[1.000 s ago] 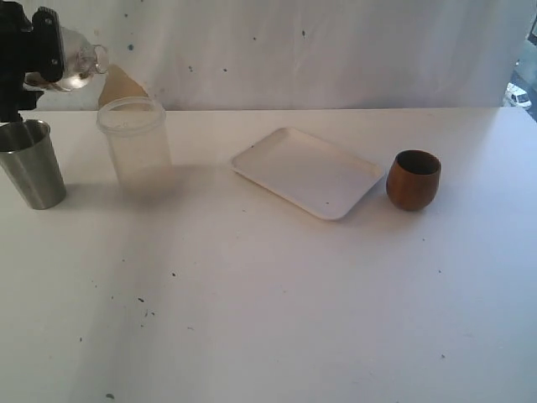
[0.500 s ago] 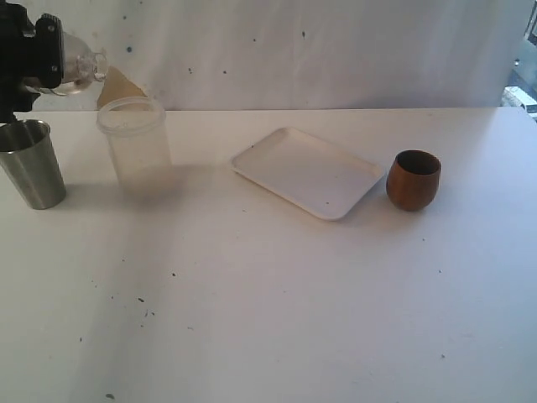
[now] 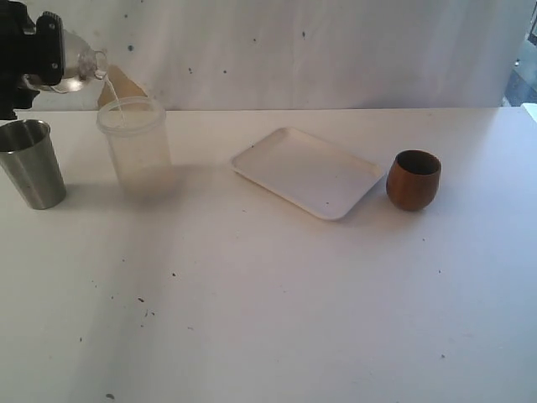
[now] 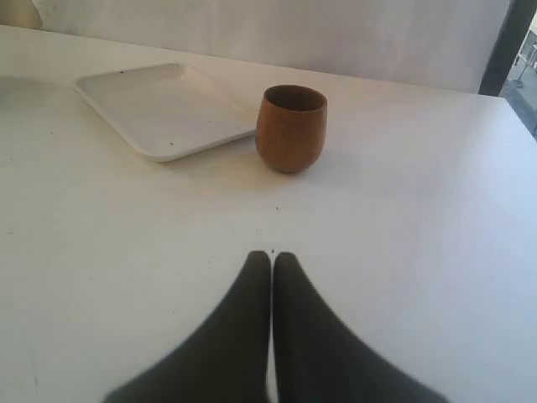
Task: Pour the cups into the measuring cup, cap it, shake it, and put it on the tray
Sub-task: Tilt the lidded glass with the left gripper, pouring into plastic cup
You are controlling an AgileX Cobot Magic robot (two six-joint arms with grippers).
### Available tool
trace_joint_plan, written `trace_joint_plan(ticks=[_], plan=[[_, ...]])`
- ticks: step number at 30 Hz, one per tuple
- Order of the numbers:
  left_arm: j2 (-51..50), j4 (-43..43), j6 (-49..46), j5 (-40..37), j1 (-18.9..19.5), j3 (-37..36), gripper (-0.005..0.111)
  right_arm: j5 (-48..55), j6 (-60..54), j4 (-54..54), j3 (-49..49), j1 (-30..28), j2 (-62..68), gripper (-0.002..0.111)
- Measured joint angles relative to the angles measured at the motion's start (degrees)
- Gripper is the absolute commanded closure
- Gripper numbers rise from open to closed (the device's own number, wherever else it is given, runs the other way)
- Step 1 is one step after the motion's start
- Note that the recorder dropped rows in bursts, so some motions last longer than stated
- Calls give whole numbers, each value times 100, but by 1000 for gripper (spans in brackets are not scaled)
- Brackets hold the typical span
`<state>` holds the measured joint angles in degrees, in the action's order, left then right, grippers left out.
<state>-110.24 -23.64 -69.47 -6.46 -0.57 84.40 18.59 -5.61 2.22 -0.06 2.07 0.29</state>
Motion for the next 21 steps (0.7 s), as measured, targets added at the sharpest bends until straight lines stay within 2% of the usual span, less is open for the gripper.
trace_joint_plan(ticks=[13,21], plan=[[-155,-216,117,-205,-13,198,107,0,0,0,0,0,0,107],[-303,-261,153,-431,-282,460,107,0,0,0,0,0,0,107]])
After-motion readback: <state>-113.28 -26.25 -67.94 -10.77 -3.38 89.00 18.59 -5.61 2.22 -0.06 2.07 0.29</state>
